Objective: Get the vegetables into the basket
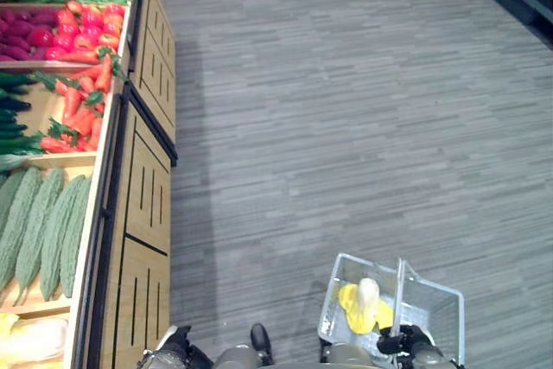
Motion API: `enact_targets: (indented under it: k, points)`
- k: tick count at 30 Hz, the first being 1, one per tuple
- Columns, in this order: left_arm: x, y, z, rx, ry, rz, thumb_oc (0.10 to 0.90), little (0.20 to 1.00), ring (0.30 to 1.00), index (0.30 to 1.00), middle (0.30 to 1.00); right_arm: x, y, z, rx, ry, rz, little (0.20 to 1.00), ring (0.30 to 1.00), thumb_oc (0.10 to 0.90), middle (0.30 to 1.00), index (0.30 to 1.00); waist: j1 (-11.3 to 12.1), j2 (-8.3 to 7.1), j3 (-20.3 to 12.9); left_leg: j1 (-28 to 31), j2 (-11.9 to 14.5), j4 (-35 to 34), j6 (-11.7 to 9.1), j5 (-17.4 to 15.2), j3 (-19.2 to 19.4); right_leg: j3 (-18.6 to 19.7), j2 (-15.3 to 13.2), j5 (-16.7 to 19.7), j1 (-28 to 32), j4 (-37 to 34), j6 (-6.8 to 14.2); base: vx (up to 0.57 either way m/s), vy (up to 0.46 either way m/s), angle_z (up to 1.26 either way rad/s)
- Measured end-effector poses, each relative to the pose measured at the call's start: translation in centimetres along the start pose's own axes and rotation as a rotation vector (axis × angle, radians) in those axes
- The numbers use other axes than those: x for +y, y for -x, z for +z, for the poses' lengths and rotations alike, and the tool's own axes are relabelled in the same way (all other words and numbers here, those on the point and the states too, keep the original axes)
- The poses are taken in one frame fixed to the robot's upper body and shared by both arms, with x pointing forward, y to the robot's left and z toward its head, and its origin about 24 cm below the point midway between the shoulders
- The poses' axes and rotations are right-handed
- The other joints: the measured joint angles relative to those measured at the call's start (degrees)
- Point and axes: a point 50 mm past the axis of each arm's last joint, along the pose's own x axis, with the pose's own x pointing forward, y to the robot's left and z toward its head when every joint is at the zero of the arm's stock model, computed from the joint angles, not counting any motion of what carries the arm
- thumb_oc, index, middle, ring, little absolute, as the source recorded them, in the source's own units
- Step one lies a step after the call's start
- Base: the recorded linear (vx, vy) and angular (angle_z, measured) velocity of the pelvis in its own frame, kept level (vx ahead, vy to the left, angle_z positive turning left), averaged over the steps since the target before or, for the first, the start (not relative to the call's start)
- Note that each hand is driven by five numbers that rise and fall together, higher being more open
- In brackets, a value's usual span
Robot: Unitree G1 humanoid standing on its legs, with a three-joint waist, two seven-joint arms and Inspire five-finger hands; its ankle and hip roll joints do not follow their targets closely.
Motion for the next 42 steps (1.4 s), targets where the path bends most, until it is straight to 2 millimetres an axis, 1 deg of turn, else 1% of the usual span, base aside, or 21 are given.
enact_targets:
  k: [3,5,7,13,16,17,18,19,20,22,25,26,27,28,31,33,35,36,37,38,42]
  points:
    - [0.5,-0.1,0.6,-0.009,0.037,0.018,0.9,1.0,1.0,1.0,1.0,-0.1,-0.1,1.6,-0.048,-0.016,-0.008,0.3,0.3,0.4,0.3,0.3,-0.3,-0.47,2.1,0.6,-0.1,-1.2,1.4,-0.7,1.0,0.5,-0.3,0.0,-3.2,5.5,0.0,0.06,0.115,-0.2]
    - [0.8,-0.1,0.8,-0.012,0.052,0.029,0.9,1.0,1.0,1.0,1.0,-0.1,-0.1,2.3,-0.074,-0.045,-0.014,0.3,0.3,0.4,0.3,0.3,-0.5,-0.28,3.5,2.7,-0.7,-3.0,1.9,0.1,1.6,0.3,-1.5,-1.5,-6.4,12.7,1.5,0.11,0.087,-0.16]
    - [0.7,-0.1,0.6,-0.008,0.052,0.031,0.9,1.0,1.0,1.0,1.0,-0.1,-0.1,2.6,-0.087,-0.05,-0.011,0.3,0.3,0.4,0.3,0.3,-0.7,-0.06,3.7,4.8,-1.7,-5.6,2.3,0.8,1.7,0.6,-2.0,-1.9,-7.4,14.2,2.1,0.1,0.013,-0.05]
    - [1.6,-0.2,0.9,-0.013,0.049,0.058,0.9,1.0,1.0,1.0,1.0,0.2,-0.1,3.6,-0.12,-0.046,-0.002,0.3,0.3,0.4,0.3,0.3,0.2,-0.11,3.7,5.7,-2.4,-8.3,2.0,1.4,2.1,3.9,-1.2,0.6,-10.0,-0.6,3.0,0.14,-0.087,0.02]
    - [1.4,-0.2,0.7,-0.007,0.051,0.054,0.9,1.0,1.0,1.0,1.0,0.5,-0.1,3.2,-0.11,-0.027,0.008,0.3,0.3,0.4,0.3,0.3,0.0,-0.86,3.2,7.9,-2.6,-9.2,0.1,0.3,1.1,2.5,-0.6,4.1,-11.4,-4.0,2.7,0.31,-0.199,0.15]
    - [1.1,-0.1,0.3,0.003,0.057,0.048,0.9,1.0,1.0,1.0,1.0,0.7,0.0,2.9,-0.104,-0.027,0.015,0.3,0.3,0.4,0.3,0.3,0.1,-1.37,2.6,9.3,-2.5,-9.5,-1.1,-0.6,0.7,2.3,-0.4,5.9,-11.4,-3.6,1.7,0.39,-0.288,0.24]
    - [0.4,0.0,-0.3,0.02,0.059,0.033,0.9,1.0,1.0,1.0,1.0,0.8,0.0,2.5,-0.093,-0.015,0.021,0.3,0.3,0.4,0.3,0.3,0.0,-0.87,1.5,9.7,-1.6,-9.6,-2.3,-1.2,-0.1,2.4,0.4,8.7,-10.4,-3.6,1.2,0.51,-0.381,0.24]
    - [-0.1,0.0,-0.4,0.027,0.062,0.023,0.9,1.0,1.0,1.0,1.0,0.8,0.0,2.2,-0.085,-0.014,0.019,0.3,0.3,0.4,0.3,0.3,0.0,0.0,1.0,10.0,-0.5,-9.5,-2.9,-1.4,-0.5,2.3,1.3,8.9,-10.0,-3.0,0.8,0.43,-0.343,0.46]
    - [-0.7,0.1,-0.2,0.024,0.065,0.01,0.9,1.0,1.0,1.0,1.0,0.7,0.0,1.9,-0.074,-0.008,0.019,0.3,0.3,0.4,0.3,0.3,-0.6,1.34,0.4,10.0,1.9,-8.4,-3.7,-1.9,-3.1,3.0,3.7,7.0,-9.2,-1.2,-1.0,0.44,-0.338,0.59]
    - [-0.6,0.1,0.0,0.02,0.073,0.008,0.9,1.0,1.0,1.0,1.0,0.9,0.0,1.8,-0.062,-0.013,0.03,0.3,0.3,0.4,0.3,0.3,-0.2,1.24,-0.1,9.8,4.3,-5.7,-3.6,-1.8,-4.8,2.8,5.3,4.3,-8.8,1.9,-2.4,0.39,-0.321,0.5]
    - [-0.3,0.0,0.5,0.002,0.083,0.024,0.9,1.0,1.0,1.0,1.0,0.2,-0.1,1.6,-0.062,0.002,0.014,0.3,0.3,0.4,0.3,0.3,-0.6,0.92,-0.8,5.7,7.0,2.2,-4.7,-1.0,-8.6,-0.8,5.5,0.0,-8.1,5.6,-4.1,0.29,-0.268,0.69]
    - [-0.2,-0.1,0.7,-0.003,0.084,0.026,0.9,1.0,1.0,1.0,1.0,-0.3,-0.1,1.8,-0.065,0.017,0.0,0.3,0.3,0.4,0.3,0.3,-0.5,0.87,-0.9,5.2,7.4,3.3,-6.1,0.3,-9.0,-2.2,5.7,-1.6,-8.0,6.7,-5.1,0.54,-0.506,0.71]
    - [-0.2,0.0,0.5,0.008,0.11,0.029,0.9,1.0,1.0,1.0,1.0,-0.8,-0.2,2.2,-0.081,0.028,-0.012,0.3,0.3,0.4,0.3,0.3,-0.8,1.16,-1.1,4.7,9.2,4.8,-9.0,2.6,-10.2,-3.2,7.0,-3.2,-7.2,7.5,-6.2,0.34,-0.323,0.46]
    - [-0.1,0.0,0.4,0.014,0.134,0.035,0.9,1.0,1.0,1.0,1.0,-0.9,-0.2,2.4,-0.088,0.035,-0.012,0.3,0.3,0.4,0.3,0.3,-0.8,1.01,-1.0,4.0,10.0,7.2,-9.6,3.4,-10.5,-3.0,7.7,-3.7,-6.5,7.4,-6.9,0.23,-0.261,0.3]
    - [0.6,-0.2,1.3,-0.013,0.203,0.063,0.9,1.0,1.0,1.0,1.0,-0.6,-0.1,1.8,-0.078,0.056,0.002,0.3,0.3,0.4,0.3,0.3,-0.4,-0.42,-0.5,-4.0,10.6,25.8,-10.5,4.0,-13.2,-2.8,8.6,-5.9,-3.6,6.3,-10.3,0.16,-0.16,-0.11]
    - [1.1,-0.2,2.2,-0.047,0.209,0.073,0.9,1.0,1.0,1.0,1.0,-0.1,-0.1,1.4,-0.066,0.076,0.015,0.3,0.3,0.4,0.3,0.3,-0.2,-0.88,-0.3,-7.8,9.5,30.7,-10.5,1.1,-15.0,-2.9,8.9,-6.1,-2.6,6.1,-10.5,0.1,0.05,0.01]
    - [1.3,-0.3,3.5,-0.082,0.196,0.072,0.9,1.0,1.0,1.0,1.0,0.3,0.0,1.1,-0.056,0.077,0.025,0.3,0.3,0.4,0.3,0.3,-1.9,-2.15,0.4,-10.3,6.4,23.7,-9.5,-2.9,-15.1,-4.8,7.8,-6.0,-1.2,4.4,-10.0,0.1,0.136,0.49]
    - [1.2,-0.3,3.9,-0.092,0.191,0.07,0.9,1.0,1.0,1.0,1.0,0.3,0.0,1.1,-0.054,0.075,0.027,0.3,0.3,0.4,0.3,0.3,-2.3,-2.51,0.6,-11.1,5.7,19.2,-9.3,-3.3,-14.4,-5.6,7.5,-6.0,-1.0,4.0,-9.7,0.12,0.178,0.55]
    - [1.0,-0.2,3.9,-0.093,0.189,0.062,0.9,1.0,1.0,1.0,1.0,0.7,0.0,1.1,-0.054,0.061,0.032,0.3,0.3,0.4,0.3,0.3,-2.4,-2.65,0.7,-11.5,4.3,3.9,-8.0,-1.1,-14.3,-6.3,8.0,-5.9,-0.5,3.0,-9.7,0.15,0.228,0.3]
    - [1.1,-0.2,4.0,-0.093,0.21,0.064,0.9,1.0,1.0,1.0,1.0,0.7,0.0,1.0,-0.049,0.056,0.029,0.3,0.3,0.4,0.3,0.3,-2.4,-2.53,0.8,-12.3,4.1,-1.6,-8.2,1.4,-14.5,-6.8,8.6,-6.0,0.0,2.3,-9.6,0.17,0.242,0.18]
    - [0.9,-0.2,4.5,-0.111,0.213,0.058,0.9,1.0,1.0,1.0,1.0,0.4,0.0,0.5,-0.017,0.064,0.014,0.3,0.3,0.4,0.3,0.3,-1.2,-1.91,0.8,-13.0,3.2,-6.3,-6.1,7.2,-18.4,-5.3,9.4,-6.6,1.8,1.1,-8.3,0.27,0.352,-0.14]
